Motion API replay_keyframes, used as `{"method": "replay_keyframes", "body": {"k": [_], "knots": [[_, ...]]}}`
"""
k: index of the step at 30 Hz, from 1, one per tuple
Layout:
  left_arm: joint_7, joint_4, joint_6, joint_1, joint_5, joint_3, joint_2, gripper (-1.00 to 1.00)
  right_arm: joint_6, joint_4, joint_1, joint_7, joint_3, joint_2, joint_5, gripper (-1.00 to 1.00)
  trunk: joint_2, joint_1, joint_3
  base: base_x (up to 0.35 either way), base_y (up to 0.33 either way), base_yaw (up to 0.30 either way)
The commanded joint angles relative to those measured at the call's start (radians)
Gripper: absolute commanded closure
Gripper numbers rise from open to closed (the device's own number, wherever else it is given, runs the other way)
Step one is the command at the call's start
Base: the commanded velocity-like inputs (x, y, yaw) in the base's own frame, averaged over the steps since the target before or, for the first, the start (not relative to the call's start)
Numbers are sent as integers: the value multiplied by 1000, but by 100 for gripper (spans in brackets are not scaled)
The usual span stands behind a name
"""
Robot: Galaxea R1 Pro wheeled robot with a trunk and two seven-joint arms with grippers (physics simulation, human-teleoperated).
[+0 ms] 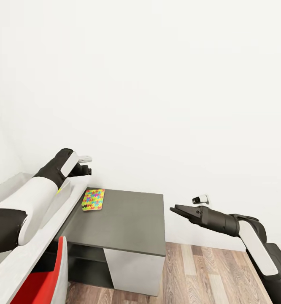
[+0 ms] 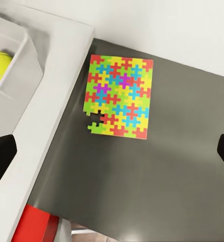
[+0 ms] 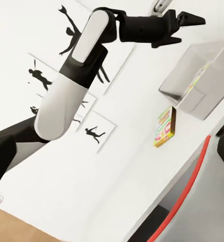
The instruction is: Put all the toys in the child's room - the three board games (two on the bed and one on the table), the two jigsaw puzzles on the table, and the tennis ball on the table - inside the toy box on the table in the child's room.
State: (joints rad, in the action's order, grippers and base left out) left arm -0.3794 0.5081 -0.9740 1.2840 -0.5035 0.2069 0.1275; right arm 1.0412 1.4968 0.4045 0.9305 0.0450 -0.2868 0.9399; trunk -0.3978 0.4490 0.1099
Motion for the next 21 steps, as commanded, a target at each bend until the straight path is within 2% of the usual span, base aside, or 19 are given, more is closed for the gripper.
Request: {"method": "replay_keyframes", "body": {"k": [1,7,21], "knots": [[-8,1,1,1,-10,8,0,-100,1,0,1,-6,1,4,0,-100,-2,1,2,202,0,0],[-9,-1,40,0,-10,8,-3,-100,-4,0,1,-21,1,18,-2,-100,-2,1,2,113,0,0],[-9,-5,50,0,-10,8,-3,-100,-6,0,0,-24,0,24,-8,-100,-2,1,2,120,21,0]]}}
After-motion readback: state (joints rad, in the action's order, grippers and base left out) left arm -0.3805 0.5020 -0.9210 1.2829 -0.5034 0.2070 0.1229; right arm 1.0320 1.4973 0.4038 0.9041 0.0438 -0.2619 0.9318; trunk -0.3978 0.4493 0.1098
